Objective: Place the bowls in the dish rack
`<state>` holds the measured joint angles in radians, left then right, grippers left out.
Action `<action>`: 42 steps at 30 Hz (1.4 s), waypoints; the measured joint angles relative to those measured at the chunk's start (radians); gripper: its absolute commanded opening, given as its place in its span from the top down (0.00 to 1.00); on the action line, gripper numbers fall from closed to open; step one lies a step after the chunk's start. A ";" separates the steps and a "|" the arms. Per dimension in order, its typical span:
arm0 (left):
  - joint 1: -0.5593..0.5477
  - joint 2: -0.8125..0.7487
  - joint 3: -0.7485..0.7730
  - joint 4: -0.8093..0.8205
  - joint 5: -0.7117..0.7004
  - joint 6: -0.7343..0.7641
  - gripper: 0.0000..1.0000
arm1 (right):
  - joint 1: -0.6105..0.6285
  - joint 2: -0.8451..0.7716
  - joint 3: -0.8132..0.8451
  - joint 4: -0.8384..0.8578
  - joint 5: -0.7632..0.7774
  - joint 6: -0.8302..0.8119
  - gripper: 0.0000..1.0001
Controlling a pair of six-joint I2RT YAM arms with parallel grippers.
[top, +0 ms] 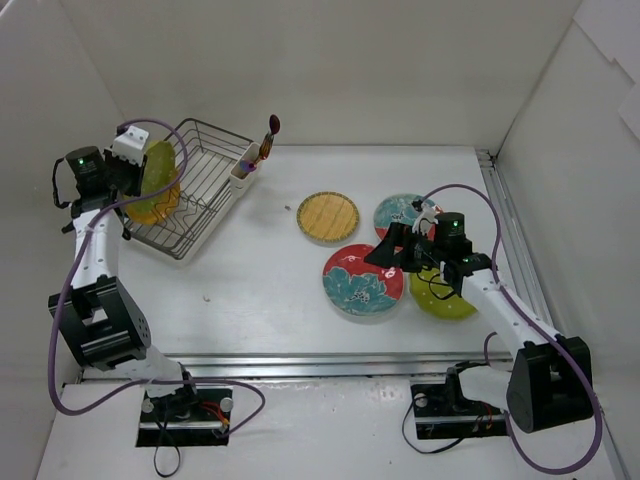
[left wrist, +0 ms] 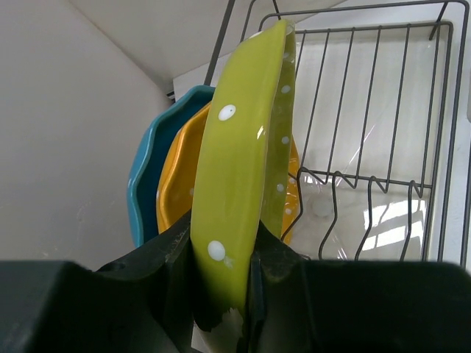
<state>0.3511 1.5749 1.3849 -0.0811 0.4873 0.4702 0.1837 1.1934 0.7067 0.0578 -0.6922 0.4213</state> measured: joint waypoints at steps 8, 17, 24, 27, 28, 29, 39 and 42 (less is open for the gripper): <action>0.000 0.039 0.001 0.007 0.045 0.028 1.00 | -0.003 0.005 0.000 0.006 -0.005 0.000 0.19; 0.005 0.097 0.012 0.009 0.082 0.035 0.93 | -0.007 0.031 -0.002 0.008 -0.008 0.000 0.19; 0.004 0.150 0.011 0.003 0.085 0.035 0.81 | -0.007 0.046 -0.002 0.012 -0.011 0.000 0.19; 0.004 0.150 0.008 0.016 0.072 0.033 0.72 | -0.008 0.046 -0.002 0.014 -0.012 0.000 0.19; 0.004 0.151 0.006 0.030 0.056 0.032 0.67 | -0.008 0.046 -0.002 0.014 -0.012 0.000 0.19; 0.004 0.153 0.004 0.045 0.038 0.033 0.64 | -0.008 0.046 -0.002 0.014 -0.012 0.000 0.19; 0.002 0.157 0.004 0.131 -0.033 0.016 0.48 | -0.008 0.049 -0.002 0.014 -0.012 0.000 0.19; 0.001 0.153 0.000 0.141 -0.024 -0.015 0.40 | -0.008 0.049 -0.002 0.014 -0.011 0.002 0.19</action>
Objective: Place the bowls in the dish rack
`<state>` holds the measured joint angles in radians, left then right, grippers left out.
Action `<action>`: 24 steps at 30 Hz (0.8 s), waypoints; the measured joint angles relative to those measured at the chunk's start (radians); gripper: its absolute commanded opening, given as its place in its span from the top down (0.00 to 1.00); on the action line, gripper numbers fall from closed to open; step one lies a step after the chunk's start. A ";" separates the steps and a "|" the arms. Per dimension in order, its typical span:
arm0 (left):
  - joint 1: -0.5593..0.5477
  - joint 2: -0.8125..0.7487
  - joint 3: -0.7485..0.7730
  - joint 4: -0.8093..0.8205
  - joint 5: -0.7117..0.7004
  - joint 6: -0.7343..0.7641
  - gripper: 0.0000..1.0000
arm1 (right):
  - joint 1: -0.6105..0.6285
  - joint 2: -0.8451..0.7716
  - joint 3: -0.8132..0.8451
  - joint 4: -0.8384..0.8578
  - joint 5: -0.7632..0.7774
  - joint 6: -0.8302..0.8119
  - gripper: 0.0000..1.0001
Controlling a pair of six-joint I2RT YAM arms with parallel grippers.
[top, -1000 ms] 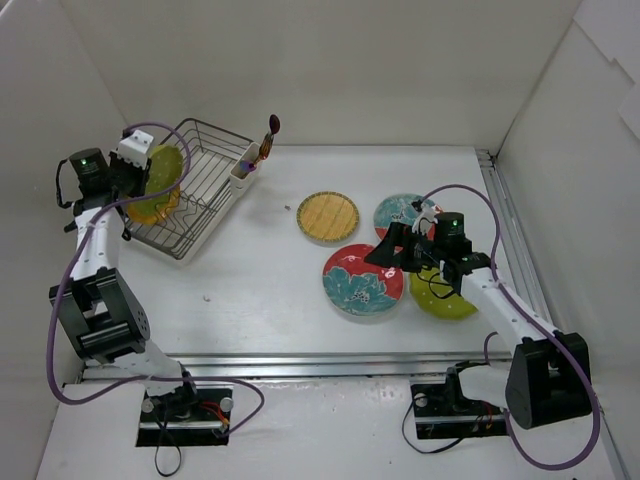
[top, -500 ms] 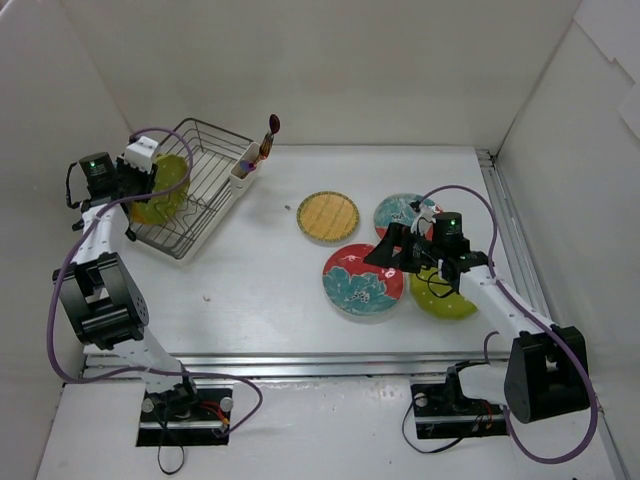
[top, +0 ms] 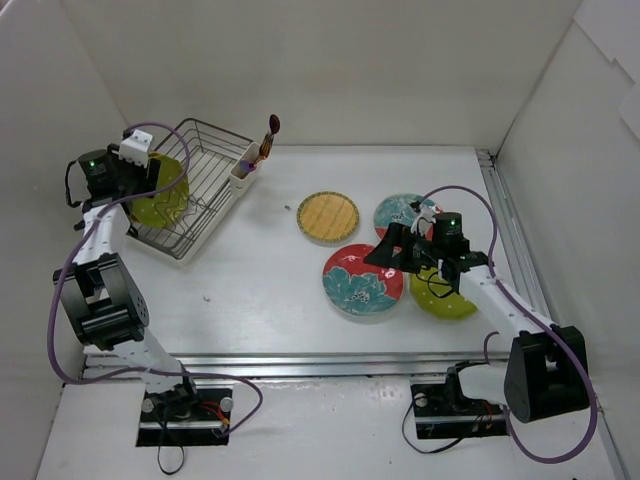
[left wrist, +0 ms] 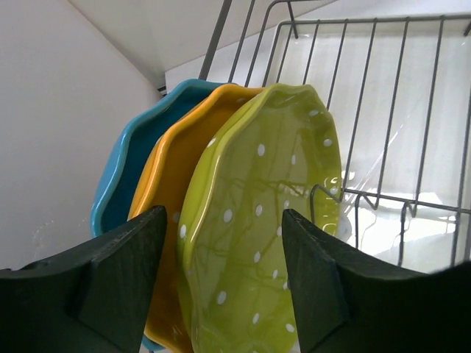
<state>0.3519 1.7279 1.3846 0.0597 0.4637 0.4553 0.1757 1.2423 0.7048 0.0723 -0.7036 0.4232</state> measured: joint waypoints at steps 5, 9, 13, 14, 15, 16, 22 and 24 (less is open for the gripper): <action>-0.010 -0.044 -0.010 -0.003 0.002 -0.064 0.32 | -0.012 -0.005 -0.002 -0.001 0.010 0.006 0.19; -0.028 -0.127 -0.022 0.020 -0.032 -0.128 0.30 | -0.029 -0.047 -0.015 -0.016 0.051 0.014 0.19; -0.076 -0.255 -0.063 0.026 -0.068 -0.220 0.30 | -0.055 -0.144 -0.045 -0.051 0.109 0.020 0.19; -0.100 -0.287 -0.069 0.023 -0.079 -0.246 0.30 | -0.065 -0.170 -0.052 -0.060 0.122 0.021 0.19; -0.122 -0.315 -0.070 0.015 -0.085 -0.268 0.30 | -0.076 -0.194 -0.058 -0.067 0.135 0.023 0.19; -0.152 -0.346 -0.070 0.000 -0.100 -0.294 0.30 | -0.087 -0.217 -0.063 -0.082 0.152 0.028 0.20; -0.365 -0.476 -0.077 -0.108 -0.126 -0.477 0.32 | -0.165 -0.299 -0.087 -0.164 0.262 0.048 0.21; -0.451 -0.504 -0.096 -0.147 -0.129 -0.549 0.32 | -0.201 -0.299 -0.088 -0.185 0.306 0.058 0.23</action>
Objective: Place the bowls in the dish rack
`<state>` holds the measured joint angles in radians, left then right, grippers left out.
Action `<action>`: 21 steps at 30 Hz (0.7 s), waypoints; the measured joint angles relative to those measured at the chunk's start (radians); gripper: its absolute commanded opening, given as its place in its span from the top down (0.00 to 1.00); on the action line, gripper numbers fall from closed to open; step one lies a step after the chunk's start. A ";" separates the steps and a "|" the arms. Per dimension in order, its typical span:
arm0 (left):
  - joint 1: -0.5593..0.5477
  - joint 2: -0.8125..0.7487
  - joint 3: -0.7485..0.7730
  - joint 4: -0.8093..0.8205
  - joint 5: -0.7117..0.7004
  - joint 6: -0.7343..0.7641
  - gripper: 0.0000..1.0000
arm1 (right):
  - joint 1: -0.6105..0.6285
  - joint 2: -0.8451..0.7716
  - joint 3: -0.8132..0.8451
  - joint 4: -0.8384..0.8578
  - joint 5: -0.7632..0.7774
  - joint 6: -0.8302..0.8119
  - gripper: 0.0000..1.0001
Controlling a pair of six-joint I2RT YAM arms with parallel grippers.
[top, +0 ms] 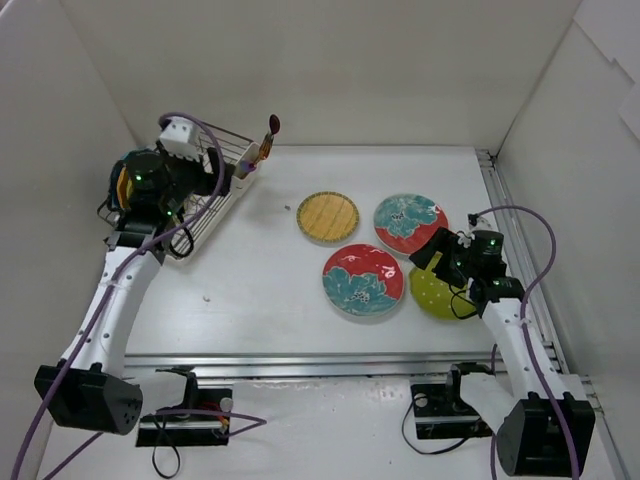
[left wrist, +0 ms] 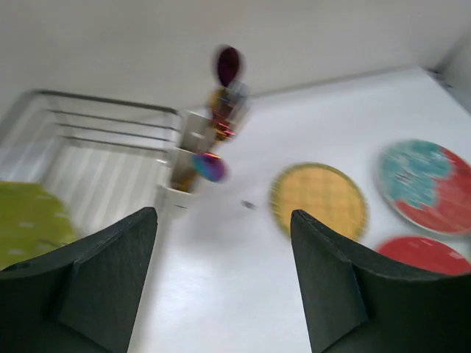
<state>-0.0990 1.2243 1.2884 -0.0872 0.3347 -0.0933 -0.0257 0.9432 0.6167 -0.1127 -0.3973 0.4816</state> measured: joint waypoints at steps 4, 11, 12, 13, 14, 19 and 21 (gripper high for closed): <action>-0.177 -0.021 -0.092 -0.055 -0.013 -0.114 0.32 | -0.046 0.040 -0.002 -0.020 0.071 0.021 0.31; -0.351 -0.076 -0.369 -0.116 -0.021 -0.274 0.32 | -0.036 0.282 0.020 -0.030 0.105 0.018 0.59; -0.355 -0.095 -0.408 -0.119 -0.020 -0.294 0.32 | -0.030 0.305 0.027 -0.033 0.113 0.018 0.59; -0.363 -0.114 -0.444 -0.116 -0.018 -0.315 0.32 | -0.020 0.324 0.034 -0.032 0.121 0.019 0.60; -0.369 -0.131 -0.472 -0.114 -0.017 -0.331 0.32 | -0.011 0.340 0.041 -0.033 0.125 0.019 0.61; -0.408 -0.188 -0.565 -0.084 0.006 -0.385 0.32 | 0.035 0.418 0.079 -0.025 0.142 0.019 0.61; -0.419 -0.196 -0.587 -0.073 0.013 -0.394 0.32 | 0.059 0.439 0.083 -0.024 0.149 0.020 0.61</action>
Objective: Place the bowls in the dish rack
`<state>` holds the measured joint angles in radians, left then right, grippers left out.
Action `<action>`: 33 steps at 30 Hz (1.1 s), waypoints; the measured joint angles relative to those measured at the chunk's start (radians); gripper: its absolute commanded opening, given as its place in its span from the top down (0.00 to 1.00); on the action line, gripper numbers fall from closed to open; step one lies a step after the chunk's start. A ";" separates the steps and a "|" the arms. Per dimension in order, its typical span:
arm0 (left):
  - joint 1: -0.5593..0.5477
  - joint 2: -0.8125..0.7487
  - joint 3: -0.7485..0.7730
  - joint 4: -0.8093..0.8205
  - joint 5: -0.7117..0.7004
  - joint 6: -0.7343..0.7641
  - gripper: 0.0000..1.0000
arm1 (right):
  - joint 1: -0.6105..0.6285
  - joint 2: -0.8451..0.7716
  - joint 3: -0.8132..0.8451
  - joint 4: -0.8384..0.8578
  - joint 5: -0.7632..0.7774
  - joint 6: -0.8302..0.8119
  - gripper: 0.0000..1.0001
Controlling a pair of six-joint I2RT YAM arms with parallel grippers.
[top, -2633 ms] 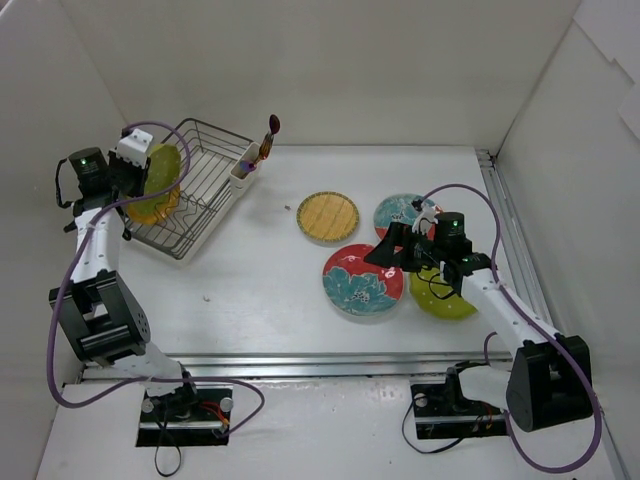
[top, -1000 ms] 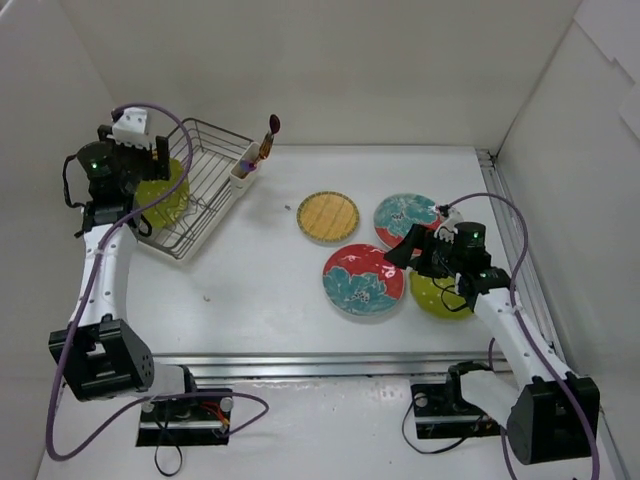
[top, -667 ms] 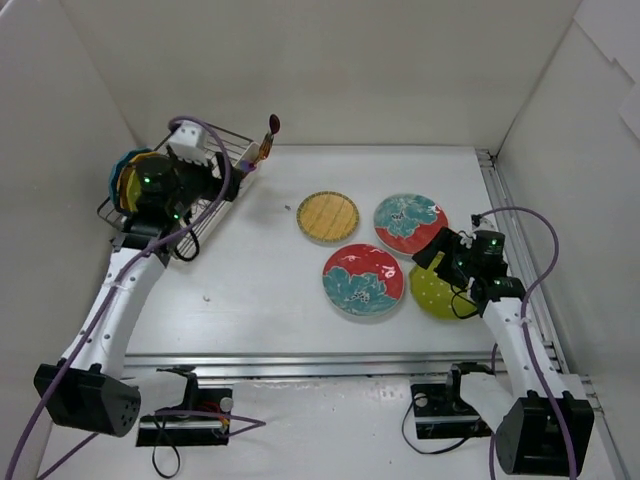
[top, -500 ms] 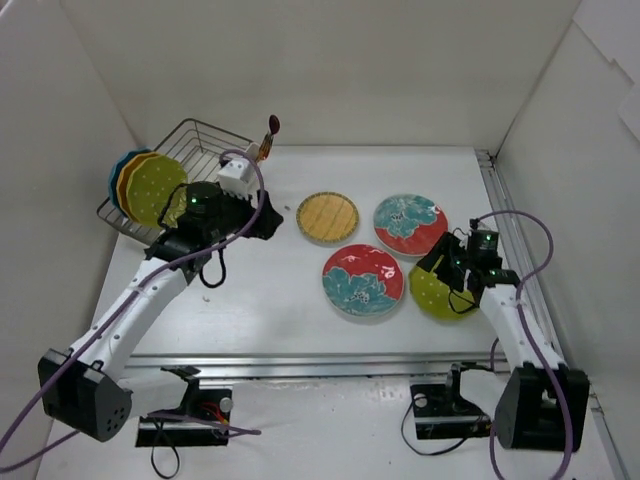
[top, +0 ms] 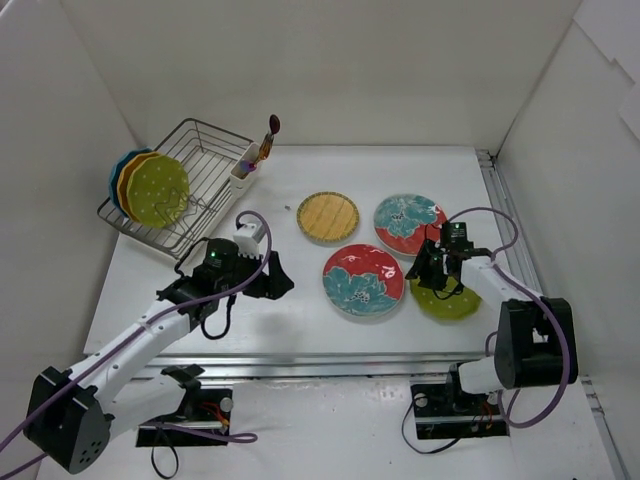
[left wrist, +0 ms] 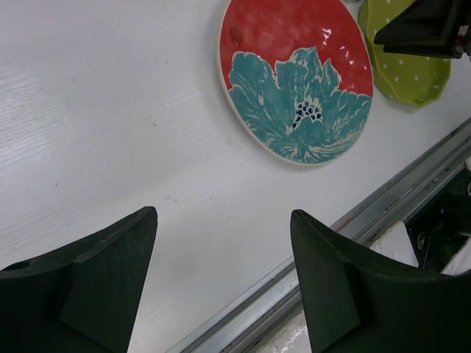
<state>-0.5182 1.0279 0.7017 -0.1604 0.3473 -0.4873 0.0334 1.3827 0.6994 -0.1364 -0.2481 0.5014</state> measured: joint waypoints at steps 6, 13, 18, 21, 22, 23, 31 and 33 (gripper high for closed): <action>-0.005 -0.017 -0.047 0.023 0.015 -0.021 0.32 | 0.047 0.069 0.025 0.006 -0.004 0.007 0.65; -0.006 -0.016 -0.059 0.041 0.026 -0.027 0.32 | 0.113 0.137 0.097 0.020 0.005 0.016 0.85; -0.006 -0.016 -0.059 0.045 0.026 -0.026 0.31 | 0.183 0.251 0.196 0.022 -0.005 0.042 0.86; -0.006 -0.018 -0.059 0.042 0.020 -0.026 0.31 | 0.240 0.337 0.289 0.027 -0.020 0.064 0.85; -0.006 -0.019 -0.059 0.039 0.017 -0.026 0.31 | 0.258 0.366 0.320 0.029 -0.027 0.074 0.85; -0.006 -0.021 -0.059 0.035 0.014 -0.026 0.31 | 0.277 0.396 0.356 0.031 -0.035 0.084 0.85; -0.006 -0.048 -0.059 0.023 -0.006 -0.027 0.31 | 0.398 0.599 0.603 0.071 -0.064 0.120 0.83; -0.006 -0.048 -0.059 0.023 -0.004 -0.034 0.32 | 0.408 0.599 0.606 0.078 -0.060 0.115 0.82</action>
<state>-0.5247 0.9802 0.6426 -0.1375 0.3431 -0.5217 0.4416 1.9820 1.3052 -0.0586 -0.3084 0.6167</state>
